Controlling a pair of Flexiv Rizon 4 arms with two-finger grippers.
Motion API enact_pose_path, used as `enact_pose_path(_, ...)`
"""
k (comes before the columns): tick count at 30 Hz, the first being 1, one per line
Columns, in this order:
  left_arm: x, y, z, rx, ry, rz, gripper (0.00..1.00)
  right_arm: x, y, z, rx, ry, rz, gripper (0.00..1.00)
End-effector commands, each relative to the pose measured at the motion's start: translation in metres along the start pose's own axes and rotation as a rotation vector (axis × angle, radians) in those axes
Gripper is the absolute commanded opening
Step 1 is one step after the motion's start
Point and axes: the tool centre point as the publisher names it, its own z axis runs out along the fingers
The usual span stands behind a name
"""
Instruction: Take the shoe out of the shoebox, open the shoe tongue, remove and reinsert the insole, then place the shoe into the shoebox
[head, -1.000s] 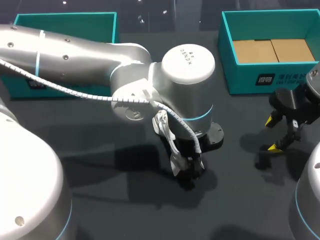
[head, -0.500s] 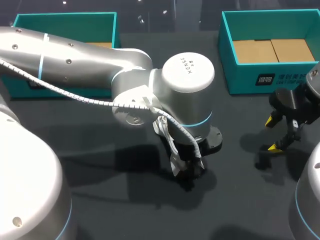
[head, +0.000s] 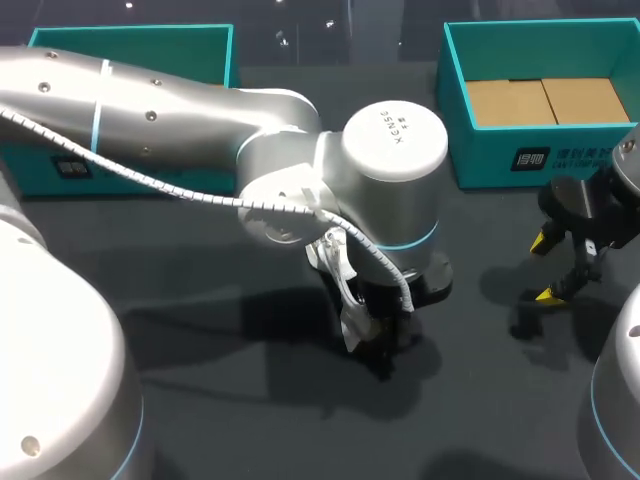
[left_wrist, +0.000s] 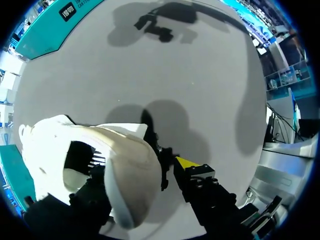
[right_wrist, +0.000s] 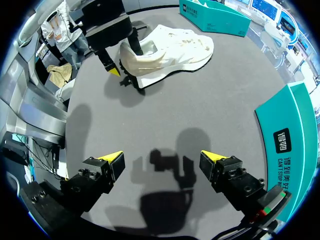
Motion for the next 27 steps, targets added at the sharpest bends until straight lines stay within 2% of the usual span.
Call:
enact_pose_path(1, 0.000, -0.004, -0.001, -0.019, -0.004, 0.000, 0.56, 0.001, 0.000, 0.000, 0.001, -0.003, 0.000, 1.00)
enact_pose_path(5, 0.001, -0.003, 0.002, -0.039, 0.002, 0.006, 0.47, 0.001, 0.000, 0.000, 0.001, -0.003, 0.000, 1.00)
enact_pose_path(14, -0.001, 0.002, 0.006, -0.077, 0.006, 0.018, 0.45, 0.001, 0.000, 0.000, 0.001, -0.003, 0.000, 1.00)
enact_pose_path(16, -0.002, 0.002, 0.006, -0.077, 0.007, 0.017, 0.33, 0.001, 0.000, 0.000, 0.001, -0.003, 0.000, 1.00)
enact_pose_path(17, -0.002, 0.003, 0.006, -0.075, 0.008, 0.015, 0.23, 0.001, 0.000, 0.000, 0.001, -0.003, 0.000, 1.00)
enact_pose_path(18, -0.003, 0.003, 0.006, -0.071, 0.009, 0.013, 0.05, 0.001, 0.000, 0.000, 0.001, -0.003, 0.000, 1.00)
enact_pose_path(19, -0.003, 0.003, 0.006, -0.070, 0.010, 0.013, 0.00, 0.001, 0.000, 0.000, 0.001, -0.003, 0.000, 1.00)
enact_pose_path(27, -0.003, 0.007, -0.003, -0.055, 0.027, 0.030, 0.00, 0.001, 0.000, 0.000, 0.001, -0.003, 0.000, 1.00)
